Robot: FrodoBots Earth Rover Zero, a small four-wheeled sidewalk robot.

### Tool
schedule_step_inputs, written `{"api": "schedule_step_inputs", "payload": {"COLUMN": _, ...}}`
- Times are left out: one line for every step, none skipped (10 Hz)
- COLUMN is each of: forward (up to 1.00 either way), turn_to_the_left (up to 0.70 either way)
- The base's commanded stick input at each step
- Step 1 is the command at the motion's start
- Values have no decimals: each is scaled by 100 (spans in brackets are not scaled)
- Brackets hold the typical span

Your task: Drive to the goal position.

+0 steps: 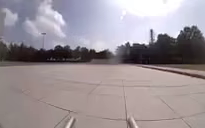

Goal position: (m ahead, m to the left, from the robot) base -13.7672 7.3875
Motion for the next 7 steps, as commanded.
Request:
{"api": "schedule_step_inputs", "payload": {"forward": 70, "turn_to_the_left": 24}}
{"api": "schedule_step_inputs", "payload": {"forward": 70, "turn_to_the_left": 27}}
{"api": "schedule_step_inputs", "payload": {"forward": 70, "turn_to_the_left": 28}}
{"api": "schedule_step_inputs", "payload": {"forward": 70, "turn_to_the_left": 28}}
{"api": "schedule_step_inputs", "payload": {"forward": 70, "turn_to_the_left": 28}}
{"api": "schedule_step_inputs", "payload": {"forward": 70, "turn_to_the_left": 28}}
{"api": "schedule_step_inputs", "payload": {"forward": 70, "turn_to_the_left": 28}}
